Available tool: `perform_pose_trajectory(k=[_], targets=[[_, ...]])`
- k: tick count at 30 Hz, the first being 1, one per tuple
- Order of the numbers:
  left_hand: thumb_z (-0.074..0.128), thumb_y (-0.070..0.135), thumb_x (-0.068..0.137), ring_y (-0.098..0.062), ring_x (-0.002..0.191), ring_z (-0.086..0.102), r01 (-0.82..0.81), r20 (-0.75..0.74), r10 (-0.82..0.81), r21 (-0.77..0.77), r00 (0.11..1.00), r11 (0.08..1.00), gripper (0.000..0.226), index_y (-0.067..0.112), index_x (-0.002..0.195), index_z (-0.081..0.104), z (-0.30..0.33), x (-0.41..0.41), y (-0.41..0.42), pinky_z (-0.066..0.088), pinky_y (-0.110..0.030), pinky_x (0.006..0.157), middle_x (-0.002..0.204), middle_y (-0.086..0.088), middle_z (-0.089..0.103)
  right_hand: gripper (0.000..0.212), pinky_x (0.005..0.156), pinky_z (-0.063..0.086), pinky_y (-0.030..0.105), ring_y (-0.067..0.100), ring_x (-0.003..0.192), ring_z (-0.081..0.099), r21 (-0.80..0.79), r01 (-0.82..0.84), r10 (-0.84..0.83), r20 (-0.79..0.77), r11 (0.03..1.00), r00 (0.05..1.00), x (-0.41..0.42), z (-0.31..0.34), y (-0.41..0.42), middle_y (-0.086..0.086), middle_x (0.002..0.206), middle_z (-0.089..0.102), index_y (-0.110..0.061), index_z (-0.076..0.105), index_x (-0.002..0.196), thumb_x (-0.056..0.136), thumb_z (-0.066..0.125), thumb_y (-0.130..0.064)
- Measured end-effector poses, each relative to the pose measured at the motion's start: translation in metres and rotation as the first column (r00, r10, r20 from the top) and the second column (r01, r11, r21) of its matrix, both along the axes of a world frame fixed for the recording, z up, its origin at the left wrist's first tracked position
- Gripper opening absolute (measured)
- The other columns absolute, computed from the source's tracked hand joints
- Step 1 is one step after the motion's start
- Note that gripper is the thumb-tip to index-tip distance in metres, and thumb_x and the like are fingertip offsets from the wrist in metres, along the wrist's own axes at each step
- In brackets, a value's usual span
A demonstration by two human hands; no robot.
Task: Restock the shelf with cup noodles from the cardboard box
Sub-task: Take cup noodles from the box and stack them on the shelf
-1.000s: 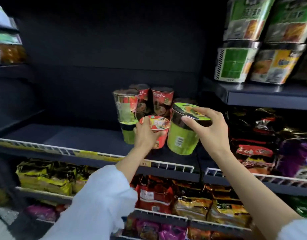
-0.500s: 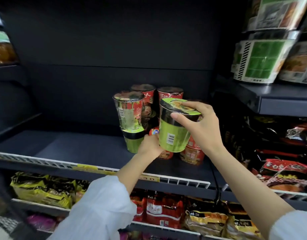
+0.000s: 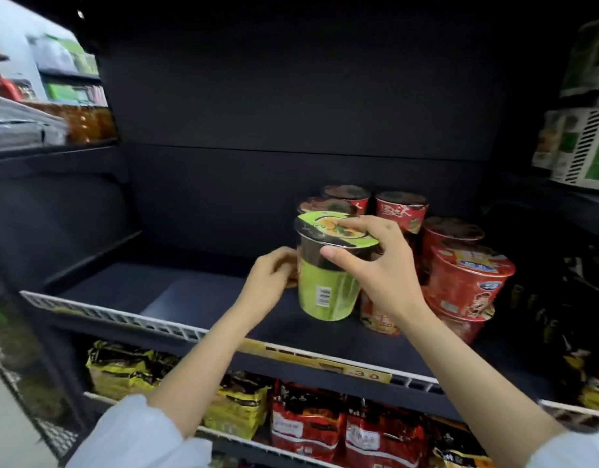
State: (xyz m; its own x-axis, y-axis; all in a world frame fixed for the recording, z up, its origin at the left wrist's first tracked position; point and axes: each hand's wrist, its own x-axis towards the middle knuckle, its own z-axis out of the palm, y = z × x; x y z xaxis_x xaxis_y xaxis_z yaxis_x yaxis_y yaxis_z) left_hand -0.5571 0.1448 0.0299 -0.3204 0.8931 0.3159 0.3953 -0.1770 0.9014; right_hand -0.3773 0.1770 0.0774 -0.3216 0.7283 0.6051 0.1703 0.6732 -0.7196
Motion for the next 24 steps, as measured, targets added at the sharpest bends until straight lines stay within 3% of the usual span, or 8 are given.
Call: perform_pose_trajectory(k=[3,5,7,10,13,17,22,24], targets=[[0.033,0.018,0.102,-0.014,0.093,0.067,0.068,0.196,-0.077,0.053,0.978,0.996,0.033,0.02,0.102,0.066,0.017,-0.033,-0.022,0.054,-0.023,0.078,0.1,-0.002,0.072,0.054,0.101,0.034,0.015,0.001,0.123,0.041,0.016,0.014,-0.014,0.027,1.0,1.0,-0.048,-0.002,-0.014,-0.009,0.126,0.045,-0.035,0.064,0.112,0.063,0.078,-0.05],[0.03,0.032,0.102,-0.011,0.096,0.067,0.107,0.273,-0.117,0.051,0.955,0.993,0.036,0.029,0.102,0.066,0.022,-0.058,-0.03,0.052,-0.027,0.083,0.101,0.005,0.072,0.056,0.106,0.034,0.024,0.004,0.126,0.038,0.027,0.039,-0.04,0.038,0.999,0.999,-0.079,-0.001,-0.021,-0.008,0.129,0.043,-0.036,0.063,0.114,0.063,0.078,-0.05],[0.03,0.041,0.1,-0.016,0.103,0.065,0.116,0.339,-0.124,0.044,0.933,0.992,0.036,0.03,0.105,0.064,0.026,-0.085,-0.034,0.05,-0.033,0.089,0.106,0.002,0.072,0.058,0.108,0.031,0.023,0.005,0.127,0.037,0.025,0.071,-0.072,0.052,0.997,0.996,-0.108,-0.001,-0.024,-0.005,0.132,0.041,-0.033,0.063,0.117,0.064,0.078,-0.049],[0.036,0.049,0.096,-0.013,0.107,0.063,0.163,0.329,-0.157,0.01,0.931,0.987,0.033,0.031,0.109,0.061,0.031,-0.118,-0.033,0.049,-0.034,0.091,0.113,0.002,0.069,0.061,0.104,0.025,0.016,0.005,0.129,0.034,0.018,0.099,-0.1,0.108,0.995,0.989,-0.144,-0.006,-0.023,-0.005,0.139,0.035,-0.031,0.06,0.123,0.068,0.076,-0.048],[0.05,0.038,0.095,-0.013,0.106,0.061,0.098,0.229,-0.083,-0.057,0.97,0.993,0.017,0.029,0.107,0.058,0.031,-0.142,-0.017,0.052,-0.03,0.084,0.113,0.002,0.066,0.063,0.105,0.023,0.015,0.01,0.134,0.03,0.057,0.108,-0.119,0.233,0.992,0.965,-0.174,-0.016,-0.011,-0.002,0.145,0.027,-0.029,0.057,0.127,0.07,0.076,-0.048],[0.057,0.031,0.092,-0.019,0.104,0.06,-0.016,0.174,0.053,-0.205,0.983,0.979,0.025,0.022,0.115,0.057,0.022,-0.164,0.023,0.057,-0.038,0.083,0.116,-0.002,0.061,0.071,0.114,0.026,0.035,0.024,0.141,0.019,0.001,0.177,-0.156,0.473,0.984,0.867,-0.2,-0.028,0.017,0.008,0.151,0.02,-0.029,0.046,0.138,0.075,0.07,-0.053],[0.055,0.023,0.093,-0.022,0.106,0.058,-0.005,0.293,0.088,-0.272,0.952,0.962,0.04,0.015,0.132,0.047,0.011,-0.168,0.074,0.055,-0.039,0.085,0.121,-0.008,0.058,0.067,0.113,0.026,0.041,0.038,0.142,0.016,0.099,0.287,-0.271,0.705,0.953,0.656,-0.22,-0.031,0.056,0.024,0.153,0.015,-0.018,0.04,0.142,0.086,0.057,-0.051],[0.053,0.02,0.094,-0.022,0.101,0.059,-0.008,0.339,0.108,-0.283,0.934,0.959,0.037,0.015,0.131,0.046,0.008,-0.166,0.094,0.055,-0.037,0.079,0.12,-0.01,0.058,0.062,0.113,0.026,0.043,0.038,0.144,0.011,0.136,0.289,-0.285,0.769,0.948,0.573,-0.229,-0.03,0.074,0.026,0.152,0.019,-0.014,0.043,0.139,0.089,0.051,-0.049]])
